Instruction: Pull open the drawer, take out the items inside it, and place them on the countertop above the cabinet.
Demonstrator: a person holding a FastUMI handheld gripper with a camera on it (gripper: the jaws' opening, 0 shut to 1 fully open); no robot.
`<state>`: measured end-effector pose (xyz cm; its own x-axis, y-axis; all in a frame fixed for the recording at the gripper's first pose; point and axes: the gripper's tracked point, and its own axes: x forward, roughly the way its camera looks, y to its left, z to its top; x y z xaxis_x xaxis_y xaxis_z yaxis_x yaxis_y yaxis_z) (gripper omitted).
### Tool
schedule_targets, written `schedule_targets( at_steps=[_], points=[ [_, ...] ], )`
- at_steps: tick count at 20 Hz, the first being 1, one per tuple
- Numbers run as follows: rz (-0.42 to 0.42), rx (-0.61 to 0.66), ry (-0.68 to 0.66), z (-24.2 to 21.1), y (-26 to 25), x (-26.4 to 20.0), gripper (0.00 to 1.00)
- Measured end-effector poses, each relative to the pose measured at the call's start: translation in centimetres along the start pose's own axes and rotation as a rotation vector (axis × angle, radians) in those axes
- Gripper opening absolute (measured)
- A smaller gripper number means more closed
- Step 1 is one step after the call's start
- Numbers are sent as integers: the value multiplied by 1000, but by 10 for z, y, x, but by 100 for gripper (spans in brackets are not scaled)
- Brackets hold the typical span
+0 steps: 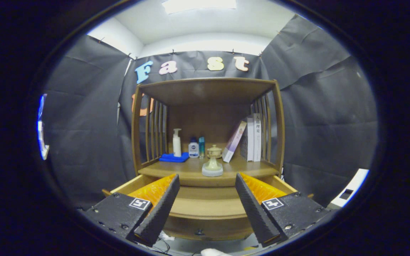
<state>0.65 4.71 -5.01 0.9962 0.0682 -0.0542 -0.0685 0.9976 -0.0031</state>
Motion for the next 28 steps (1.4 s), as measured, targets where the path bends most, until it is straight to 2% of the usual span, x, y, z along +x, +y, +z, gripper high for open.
schedule_targets(
  at_steps=[1,2,4,10,15,20,28],
  points=[
    [-1,-6,3,-10,-2,-4,99],
    [-23,-10,14,-2,-14,-30,99],
    [-39,-1,32,-22,-22,-32,100],
    [-36,69,162,-94,-27,-23,99],
    [-38,29,227,-124,-22,-8,99],
    [-94,16,202,-124,-19,6,100],
    [-67,19,219,-120,-17,32,99]
  ],
)
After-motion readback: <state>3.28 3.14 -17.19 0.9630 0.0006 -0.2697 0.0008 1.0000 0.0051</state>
